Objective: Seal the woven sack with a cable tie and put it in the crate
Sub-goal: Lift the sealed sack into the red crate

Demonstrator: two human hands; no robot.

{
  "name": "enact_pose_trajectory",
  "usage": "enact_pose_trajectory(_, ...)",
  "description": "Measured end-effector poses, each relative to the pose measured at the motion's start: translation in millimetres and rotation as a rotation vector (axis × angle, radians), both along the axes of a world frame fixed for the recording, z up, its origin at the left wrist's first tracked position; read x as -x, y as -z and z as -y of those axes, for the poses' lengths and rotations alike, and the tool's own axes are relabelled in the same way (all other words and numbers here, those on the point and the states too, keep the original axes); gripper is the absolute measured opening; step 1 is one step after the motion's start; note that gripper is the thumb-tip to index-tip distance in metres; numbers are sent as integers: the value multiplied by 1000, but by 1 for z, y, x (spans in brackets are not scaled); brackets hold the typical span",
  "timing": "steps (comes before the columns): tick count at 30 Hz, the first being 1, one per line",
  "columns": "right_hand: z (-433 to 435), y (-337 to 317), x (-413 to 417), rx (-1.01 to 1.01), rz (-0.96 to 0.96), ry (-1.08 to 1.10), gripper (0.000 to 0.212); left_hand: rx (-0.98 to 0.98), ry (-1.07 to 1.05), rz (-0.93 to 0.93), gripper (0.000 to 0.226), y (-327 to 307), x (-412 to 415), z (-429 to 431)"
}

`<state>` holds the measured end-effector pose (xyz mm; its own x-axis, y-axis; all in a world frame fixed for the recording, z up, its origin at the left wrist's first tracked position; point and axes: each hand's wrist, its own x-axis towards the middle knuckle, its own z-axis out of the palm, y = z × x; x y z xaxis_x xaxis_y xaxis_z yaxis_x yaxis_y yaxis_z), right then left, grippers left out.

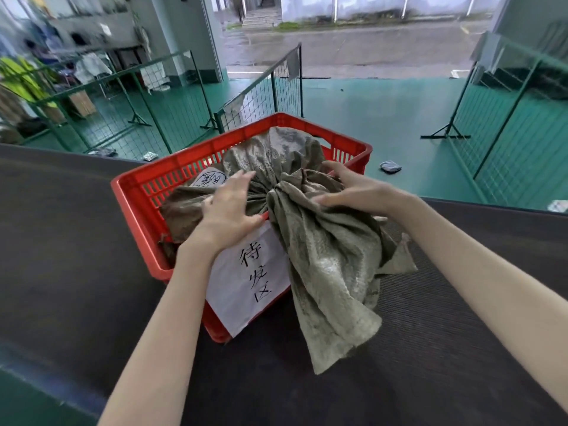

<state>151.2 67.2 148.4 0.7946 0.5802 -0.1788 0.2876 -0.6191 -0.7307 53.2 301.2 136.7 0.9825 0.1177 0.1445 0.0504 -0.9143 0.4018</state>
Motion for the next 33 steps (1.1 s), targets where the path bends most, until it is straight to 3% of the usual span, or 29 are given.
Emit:
enact_pose_trajectory(4, 17, 43, 1, -16, -45, 104, 134, -365, 212, -71, 119, 13, -1, 46)
enact_pose_trajectory(8, 19, 90, 12, -140, -111, 193, 137, -678, 271, 0, 114, 51, -7, 71)
enact_pose_trajectory(11, 14, 106, 24, -300, -149, 285, 111, -813, 254, 106, 95, 70, -10, 69)
enact_pose_trajectory(14, 10, 103, 28, -445, -163, 300, 63, -829, 210, 284, 43, 76, -14, 67)
enact_pose_trajectory(16, 9, 95, 30, -456, -108, 272, 51, -788, 204, 382, 24, 72, -21, 69)
enact_pose_trajectory(19, 12, 84, 33, -488, -21, 266, 50, -693, 182, 454, 17, 57, -33, 71)
enact_pose_trajectory(22, 18, 77, 30, -484, 104, 313, 71, -426, 96, 431, 25, 32, -46, 63)
enact_pose_trajectory(24, 18, 75, 23, -425, 130, 326, 86, -181, 73, 405, 17, 16, -56, 57)
enact_pose_trajectory(27, 11, 69, 15, -463, 50, 281, 101, -64, 44, 401, 15, 8, -76, 44)
enact_pose_trajectory(29, 2, 60, 13, -497, 71, 243, 97, -17, 24, 349, 18, 6, -88, 37)
enact_pose_trajectory(33, -17, 44, 10, -405, 333, 220, 65, 136, -27, 123, 19, -1, -106, 27)
